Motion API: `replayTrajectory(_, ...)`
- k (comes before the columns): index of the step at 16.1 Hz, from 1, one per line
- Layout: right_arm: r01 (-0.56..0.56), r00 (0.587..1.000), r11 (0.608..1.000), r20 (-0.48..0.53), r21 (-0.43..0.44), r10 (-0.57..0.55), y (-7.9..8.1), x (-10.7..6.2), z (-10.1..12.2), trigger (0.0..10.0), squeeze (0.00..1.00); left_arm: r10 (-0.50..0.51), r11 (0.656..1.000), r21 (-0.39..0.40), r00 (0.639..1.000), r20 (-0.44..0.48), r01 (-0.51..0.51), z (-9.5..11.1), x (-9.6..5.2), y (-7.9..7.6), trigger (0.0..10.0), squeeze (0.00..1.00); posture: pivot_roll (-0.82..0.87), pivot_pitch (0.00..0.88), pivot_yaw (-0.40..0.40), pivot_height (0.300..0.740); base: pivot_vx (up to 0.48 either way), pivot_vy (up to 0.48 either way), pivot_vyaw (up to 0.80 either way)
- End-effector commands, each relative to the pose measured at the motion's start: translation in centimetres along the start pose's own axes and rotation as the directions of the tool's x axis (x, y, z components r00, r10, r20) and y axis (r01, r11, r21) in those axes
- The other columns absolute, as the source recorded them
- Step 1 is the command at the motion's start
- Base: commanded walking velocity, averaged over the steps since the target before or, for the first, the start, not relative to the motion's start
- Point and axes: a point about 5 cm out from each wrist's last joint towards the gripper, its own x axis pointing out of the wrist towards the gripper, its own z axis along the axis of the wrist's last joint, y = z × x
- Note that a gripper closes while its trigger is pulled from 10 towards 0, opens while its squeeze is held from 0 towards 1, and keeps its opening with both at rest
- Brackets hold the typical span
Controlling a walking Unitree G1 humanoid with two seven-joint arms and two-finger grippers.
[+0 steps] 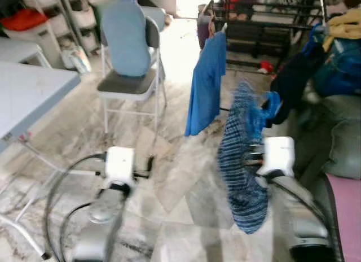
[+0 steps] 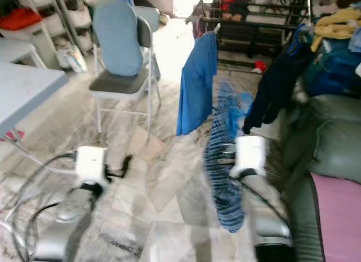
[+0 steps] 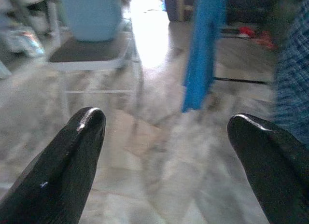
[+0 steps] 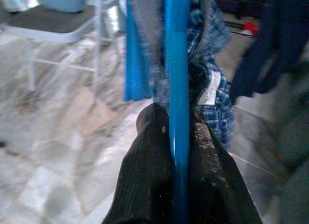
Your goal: Hang hanger
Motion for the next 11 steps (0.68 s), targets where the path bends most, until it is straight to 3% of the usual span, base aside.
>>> replayTrajectory(1, 0.001, 0.999, 1.000, 0.043, -0.013, -0.001, -0.26, 0.06, 1.06, 10.0, 0.00, -0.006, 1.000, 0.009, 1.000, 0.015, 0.006, 0.25, -0.03, -0.31, 10.0, 0.00, -0.10, 0.027, 0.064, 0.740, 0.000, 0.000, 0.80)
replayTrajectory(11, -0.016, 0.999, 1.000, 0.050, -0.012, 0.017, -0.15, 0.21, 1.21, 10.0, 0.00, 0.064, 0.995, 0.082, 0.998, 0.018, -0.065, 0.33, 0.33, 0.46, 10.0, 0.00, -0.10, 0.026, 0.065, 0.740, 0.000, 0.000, 0.80)
